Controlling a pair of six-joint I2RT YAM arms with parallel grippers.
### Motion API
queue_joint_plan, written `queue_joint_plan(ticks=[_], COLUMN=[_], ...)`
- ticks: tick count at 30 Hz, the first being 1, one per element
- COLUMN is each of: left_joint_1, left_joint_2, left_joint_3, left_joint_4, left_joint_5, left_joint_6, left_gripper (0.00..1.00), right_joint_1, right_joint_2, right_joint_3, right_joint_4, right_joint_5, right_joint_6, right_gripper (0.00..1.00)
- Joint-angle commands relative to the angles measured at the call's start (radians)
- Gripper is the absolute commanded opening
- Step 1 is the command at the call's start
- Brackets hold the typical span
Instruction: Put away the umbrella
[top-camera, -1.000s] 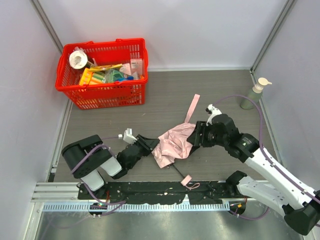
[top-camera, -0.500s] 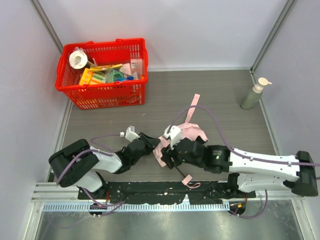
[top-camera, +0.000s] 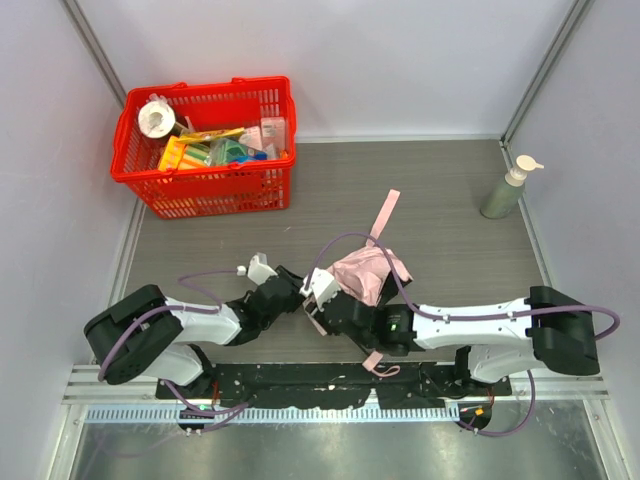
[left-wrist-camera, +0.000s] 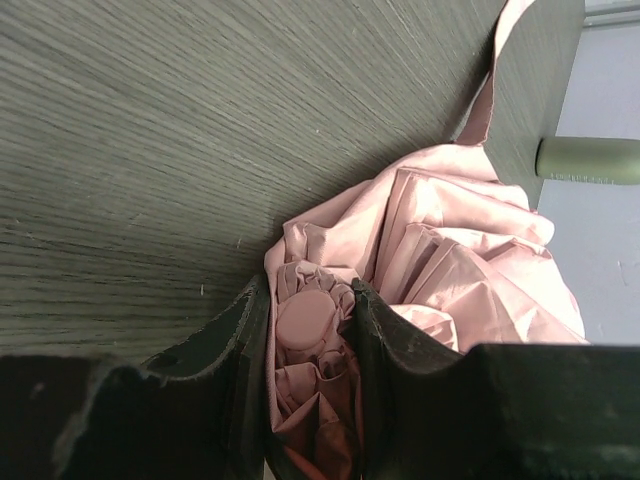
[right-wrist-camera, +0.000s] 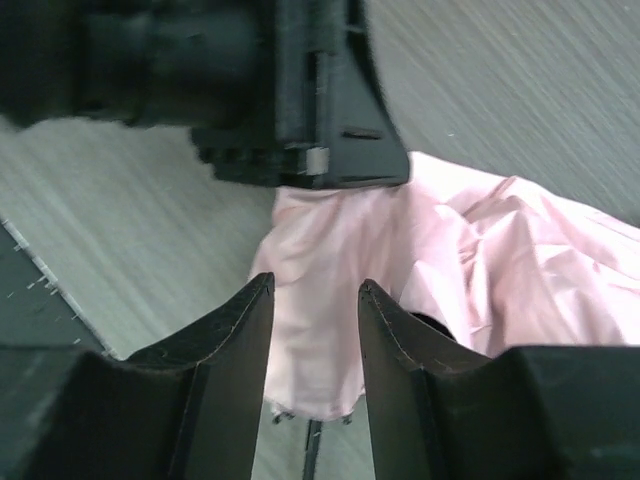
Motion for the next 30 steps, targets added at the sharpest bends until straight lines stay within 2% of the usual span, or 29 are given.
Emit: queue_joint_plan(ticks=[1,6,10,13,16,22,26,30], left_joint_1=[0.001,0.001,0.001,0.003,0.003,0.003,0.003,0.003], left_joint_2=[-0.002,0.013,0.010,-0.002,-0.012,-0.005,-0.015,-0.035], left_joint_3=[-0.002,0.017,0.039,0.044,0.071,0.103,0.100,0.110], left_joint_4=[-0.094,-0.109,-0.184,-0.207,-0.272,-0.356,-0.370,-0.419], left_joint_5=[-0.010,0.024,0.038,0.036,0.039,0.062,0.053,0.048], left_joint_6=[0.021,-0.023,-0.057,-0.060,-0.067,-0.103,-0.116,-0.131], left_gripper=[0.00,0.00,0.00,0.00,0.00,0.00,0.00,0.00], right_joint_1=[-0.074,-0.150,-0.158,-0.160,-0.160,-0.160,-0.160,-0.158], right_joint_2=[-0.019,0.004,0.043,0.041,0.073,0.139,0.178,0.240], right_joint_3=[-0.036,-0.057,-0.055,-0.089,-0.098,-0.070,-0.066,-0.049], right_joint_4=[0.173,0.183,0.135,0.155,0.150,0.140,0.163,0.172], right_joint_5=[-0.063,-0.155,-0.139,-0.167,-0.101,-0.077,-0.116,-0.080], right_joint_6=[-0.046,-0.046,-0.042,-0.031,-0.037,-0.103,-0.105,-0.100], right_gripper=[0.44,0.48,0.53,0.60,0.69,0.72,0.72,0.71])
